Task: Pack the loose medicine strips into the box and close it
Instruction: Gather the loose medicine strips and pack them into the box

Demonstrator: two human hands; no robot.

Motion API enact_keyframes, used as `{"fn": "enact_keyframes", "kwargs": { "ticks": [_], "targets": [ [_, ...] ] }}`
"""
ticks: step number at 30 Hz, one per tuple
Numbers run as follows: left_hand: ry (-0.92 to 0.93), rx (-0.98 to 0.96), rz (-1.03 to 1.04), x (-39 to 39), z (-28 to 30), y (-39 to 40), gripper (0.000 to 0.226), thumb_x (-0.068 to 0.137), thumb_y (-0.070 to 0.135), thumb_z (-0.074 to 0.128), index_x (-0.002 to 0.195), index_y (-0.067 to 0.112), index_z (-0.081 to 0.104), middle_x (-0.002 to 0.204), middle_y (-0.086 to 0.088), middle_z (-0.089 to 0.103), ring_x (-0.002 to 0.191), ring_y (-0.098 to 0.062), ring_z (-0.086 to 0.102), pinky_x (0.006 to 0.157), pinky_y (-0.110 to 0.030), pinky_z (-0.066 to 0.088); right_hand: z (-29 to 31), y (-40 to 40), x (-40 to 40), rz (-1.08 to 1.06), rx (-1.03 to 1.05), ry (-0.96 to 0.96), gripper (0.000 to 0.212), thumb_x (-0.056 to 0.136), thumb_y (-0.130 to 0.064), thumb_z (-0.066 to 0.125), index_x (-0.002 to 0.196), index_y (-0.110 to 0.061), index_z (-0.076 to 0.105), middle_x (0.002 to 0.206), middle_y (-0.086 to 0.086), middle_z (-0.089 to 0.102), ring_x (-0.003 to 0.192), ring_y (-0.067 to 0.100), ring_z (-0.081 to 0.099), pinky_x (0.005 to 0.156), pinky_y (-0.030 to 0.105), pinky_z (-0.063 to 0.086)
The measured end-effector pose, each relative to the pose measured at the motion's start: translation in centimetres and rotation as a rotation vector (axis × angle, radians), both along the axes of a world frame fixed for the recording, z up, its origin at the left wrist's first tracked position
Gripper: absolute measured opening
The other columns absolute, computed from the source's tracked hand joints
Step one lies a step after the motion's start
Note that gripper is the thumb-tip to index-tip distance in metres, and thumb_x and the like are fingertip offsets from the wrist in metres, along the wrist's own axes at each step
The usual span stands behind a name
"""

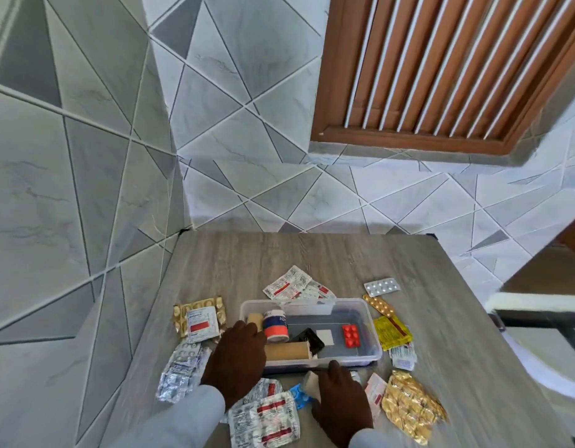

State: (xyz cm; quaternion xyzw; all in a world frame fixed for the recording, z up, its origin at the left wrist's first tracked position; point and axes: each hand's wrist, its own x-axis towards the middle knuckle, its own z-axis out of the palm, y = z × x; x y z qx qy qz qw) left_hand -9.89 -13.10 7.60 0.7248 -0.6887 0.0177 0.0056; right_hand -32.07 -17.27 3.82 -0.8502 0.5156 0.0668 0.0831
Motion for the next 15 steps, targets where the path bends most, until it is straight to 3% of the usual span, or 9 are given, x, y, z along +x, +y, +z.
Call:
{"fn": "enact_keyframes", "kwargs": {
  "ticks": [3, 5, 7, 9, 12, 15],
  "targets": [
    [0.131, -0.090, -0.008, 0.0, 0.5, 0.7, 0.011, 0.070, 0.029, 0.070, 0.080, 0.027, 0.067, 0.074, 0.007, 0.066, 0.068, -0.015, 0.060, 0.061, -0.029, 0.054, 2.5, 0.5, 0.2, -0.056, -0.018, -0.151, 0.039, 0.055, -0.059, 0.056, 0.076, -0.028, 0.062, 0.075, -0.006, 0.060, 0.066, 0.014, 0.065, 0.044, 0.026, 0.049],
    [0.156, -0.133, -0.012, 0.0, 0.4, 0.7, 0.010, 0.069, 0.030, 0.070, 0.078, 0.029, 0.068, 0.073, 0.011, 0.066, 0.067, -0.010, 0.060, 0.060, -0.025, 0.055, 4.6, -0.4, 1.1, -0.139, 0.008, -0.345, 0.032, 0.070, -0.054, 0.060, 0.081, -0.025, 0.060, 0.075, -0.009, 0.051, 0.074, 0.015, 0.061, 0.057, 0.025, 0.042],
    [0.216, -0.182, 0.039, 0.2, 0.0, 0.4, 0.014, 0.072, 0.028, 0.063, 0.085, 0.028, 0.069, 0.080, 0.011, 0.067, 0.072, -0.011, 0.063, 0.066, -0.026, 0.057, 6.3, -2.8, 2.6, -0.217, 0.067, -0.479, 0.032, 0.078, -0.050, 0.062, 0.083, -0.019, 0.063, 0.076, -0.006, 0.055, 0.079, 0.020, 0.061, 0.066, 0.026, 0.036],
    [0.348, -0.178, 0.126, 0.1, -0.2, -0.2, 0.025, 0.074, 0.028, 0.060, 0.098, 0.030, 0.067, 0.093, 0.009, 0.070, 0.084, -0.014, 0.067, 0.077, -0.030, 0.057, 7.1, -5.9, 4.4, -0.313, 0.168, -0.555, 0.038, 0.079, -0.049, 0.064, 0.082, -0.011, 0.069, 0.078, 0.002, 0.068, 0.080, 0.022, 0.066, 0.067, 0.027, 0.043],
    [0.429, -0.143, 0.185, -0.2, 0.1, -1.9, 0.036, 0.084, 0.027, 0.049, 0.120, 0.025, 0.059, 0.119, 0.002, 0.064, 0.111, -0.020, 0.059, 0.100, -0.032, 0.045, 6.2, -10.2, 6.6, -0.357, 0.339, -0.540, 0.049, 0.076, -0.052, 0.064, 0.090, -0.006, 0.072, 0.090, 0.012, 0.075, 0.088, 0.027, 0.070, 0.078, 0.035, 0.056],
    [0.539, -0.096, 0.319, 0.2, 0.6, -3.1, 0.039, 0.090, 0.028, 0.046, 0.128, 0.023, 0.051, 0.132, 0.001, 0.053, 0.123, -0.021, 0.047, 0.109, -0.034, 0.035, 4.5, -11.9, 8.0, -0.316, 0.431, -0.405, 0.061, 0.077, -0.051, 0.065, 0.116, -0.005, 0.062, 0.119, 0.016, 0.067, 0.111, 0.031, 0.062, 0.092, 0.033, 0.049]
  ]
}}
